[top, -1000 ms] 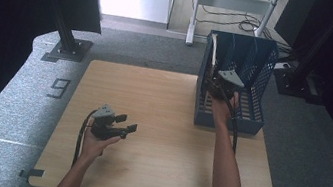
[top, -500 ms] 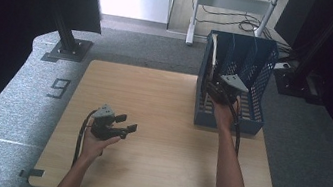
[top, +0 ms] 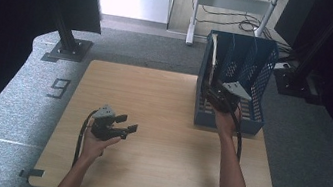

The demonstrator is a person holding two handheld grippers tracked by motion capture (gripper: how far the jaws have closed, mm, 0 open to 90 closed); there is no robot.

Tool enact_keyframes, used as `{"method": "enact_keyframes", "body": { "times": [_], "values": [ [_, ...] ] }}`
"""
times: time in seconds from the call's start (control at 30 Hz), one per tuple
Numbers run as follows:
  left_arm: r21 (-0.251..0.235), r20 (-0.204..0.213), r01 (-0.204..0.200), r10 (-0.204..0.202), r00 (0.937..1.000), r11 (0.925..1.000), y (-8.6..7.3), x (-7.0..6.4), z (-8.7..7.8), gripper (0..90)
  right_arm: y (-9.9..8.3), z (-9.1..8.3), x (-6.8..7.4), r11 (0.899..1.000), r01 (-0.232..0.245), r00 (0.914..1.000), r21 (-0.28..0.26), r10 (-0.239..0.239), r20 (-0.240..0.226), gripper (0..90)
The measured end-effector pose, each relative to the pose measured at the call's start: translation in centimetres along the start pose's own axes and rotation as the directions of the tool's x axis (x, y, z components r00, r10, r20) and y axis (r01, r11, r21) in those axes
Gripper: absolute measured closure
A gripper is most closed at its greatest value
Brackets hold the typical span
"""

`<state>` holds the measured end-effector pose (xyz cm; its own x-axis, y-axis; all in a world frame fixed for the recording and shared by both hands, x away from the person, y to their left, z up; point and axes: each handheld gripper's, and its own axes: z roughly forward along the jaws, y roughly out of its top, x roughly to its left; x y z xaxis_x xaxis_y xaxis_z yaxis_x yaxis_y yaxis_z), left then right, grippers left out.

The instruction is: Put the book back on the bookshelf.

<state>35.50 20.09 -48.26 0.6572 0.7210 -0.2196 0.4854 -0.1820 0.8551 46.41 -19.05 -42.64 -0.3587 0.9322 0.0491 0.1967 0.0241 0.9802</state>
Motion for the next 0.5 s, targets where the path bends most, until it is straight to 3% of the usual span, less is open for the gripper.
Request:
{"method": "enact_keyframes", "body": {
  "times": [0.5],
  "values": [
    [0.002, -0.002, -0.004, 0.004, 1.0000, 1.0000, 0.0, -0.1, 0.0, 32.6, -2.1, -2.6, 0.7, 1.000, -0.014, 0.9989, -0.007, 0.013, -0.046, 49.5]
  ]
}}
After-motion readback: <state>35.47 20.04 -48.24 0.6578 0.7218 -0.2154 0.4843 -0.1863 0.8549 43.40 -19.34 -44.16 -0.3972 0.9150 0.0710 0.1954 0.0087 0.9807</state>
